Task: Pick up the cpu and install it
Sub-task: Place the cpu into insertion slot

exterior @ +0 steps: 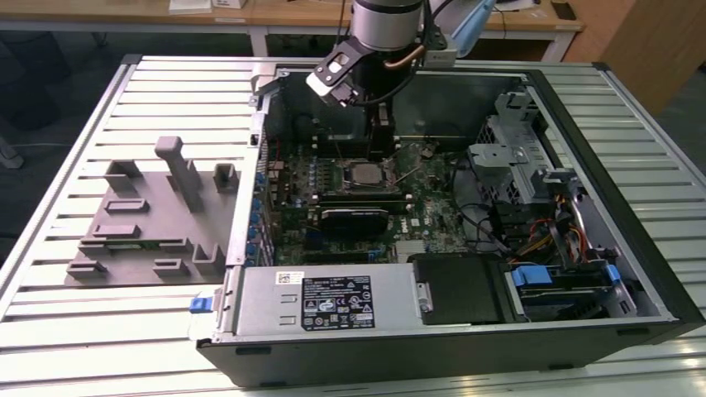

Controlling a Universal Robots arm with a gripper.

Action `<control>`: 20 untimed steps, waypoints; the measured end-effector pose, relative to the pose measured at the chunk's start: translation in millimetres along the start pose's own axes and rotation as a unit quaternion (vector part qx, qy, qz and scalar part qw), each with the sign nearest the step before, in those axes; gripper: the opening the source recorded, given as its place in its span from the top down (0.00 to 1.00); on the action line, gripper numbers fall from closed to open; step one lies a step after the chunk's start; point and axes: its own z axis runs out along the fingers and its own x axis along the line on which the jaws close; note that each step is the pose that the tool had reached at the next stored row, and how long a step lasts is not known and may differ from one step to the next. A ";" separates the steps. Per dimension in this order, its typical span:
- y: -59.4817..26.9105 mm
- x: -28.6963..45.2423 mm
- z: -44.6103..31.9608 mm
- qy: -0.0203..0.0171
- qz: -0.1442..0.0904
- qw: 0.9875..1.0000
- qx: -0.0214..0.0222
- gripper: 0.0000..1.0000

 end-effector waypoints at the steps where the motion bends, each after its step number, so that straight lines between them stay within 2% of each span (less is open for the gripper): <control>1: 0.0 0.0 -0.1 0.000 0.000 1.000 0.000 0.38; 6: 0.0 0.0 -0.4 0.000 0.000 1.000 0.000 0.40; 8: 0.0 0.0 -0.6 0.000 0.000 1.000 0.000 0.53; 9: 0.0 0.0 -0.6 0.000 0.000 1.000 0.000 0.53; 12: 0.0 0.0 -0.8 0.000 0.000 1.000 -0.001 0.70; 13: 0.0 0.0 -0.8 0.000 0.000 1.000 -0.001 0.70; 15: 0.0 0.0 -1.0 0.000 0.000 1.000 -0.001 0.82; 17: 0.0 0.0 -1.1 0.000 0.000 1.000 -0.001 0.82; 18: 0.0 0.0 -1.1 0.000 0.000 1.000 -0.001 0.87; 20: -0.2 0.0 -1.2 0.000 0.000 1.000 -0.001 0.89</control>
